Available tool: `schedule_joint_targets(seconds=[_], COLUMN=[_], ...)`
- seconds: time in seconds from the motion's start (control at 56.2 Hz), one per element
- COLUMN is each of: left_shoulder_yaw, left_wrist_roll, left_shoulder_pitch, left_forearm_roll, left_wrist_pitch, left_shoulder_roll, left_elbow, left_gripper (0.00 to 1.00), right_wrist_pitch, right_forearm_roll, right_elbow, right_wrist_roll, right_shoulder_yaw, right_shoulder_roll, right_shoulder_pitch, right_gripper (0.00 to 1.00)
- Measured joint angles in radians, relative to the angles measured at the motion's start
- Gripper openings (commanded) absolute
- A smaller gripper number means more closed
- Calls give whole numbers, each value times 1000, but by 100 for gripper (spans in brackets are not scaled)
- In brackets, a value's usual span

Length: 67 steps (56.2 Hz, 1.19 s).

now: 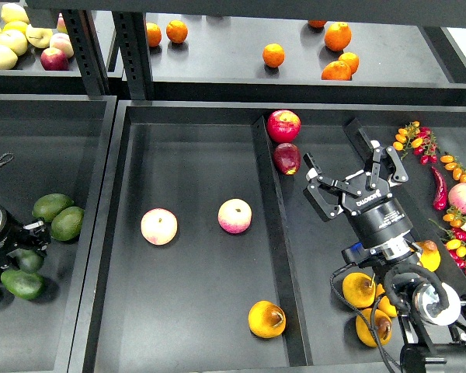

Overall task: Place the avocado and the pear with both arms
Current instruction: 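Lower the avocado among the other avocados and open the left gripper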

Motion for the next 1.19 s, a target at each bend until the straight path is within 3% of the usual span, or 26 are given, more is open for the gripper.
schedule_joint_targets(seconds=[0.694, 1.192], left_shoulder_yaw=[-24, -55], left_wrist_roll=[0, 0], left_shoulder_pitch=[47, 109], left_forearm_roll=[-3, 4], left_wrist_pitch=[0, 0], left_shoulder_roll=[-102, -150], left_elbow=[218, 285], left_gripper=[37, 40], right_wrist_pitch=[8, 8], right_forearm_roll=[14, 14], right_elbow=[0, 0], right_wrist_roll=[-1, -1], right_shoulder_yaw=[2, 3], right_shoulder_roll=[0, 0], right_shoulder_pitch=[0, 0], right_gripper=[100, 100])
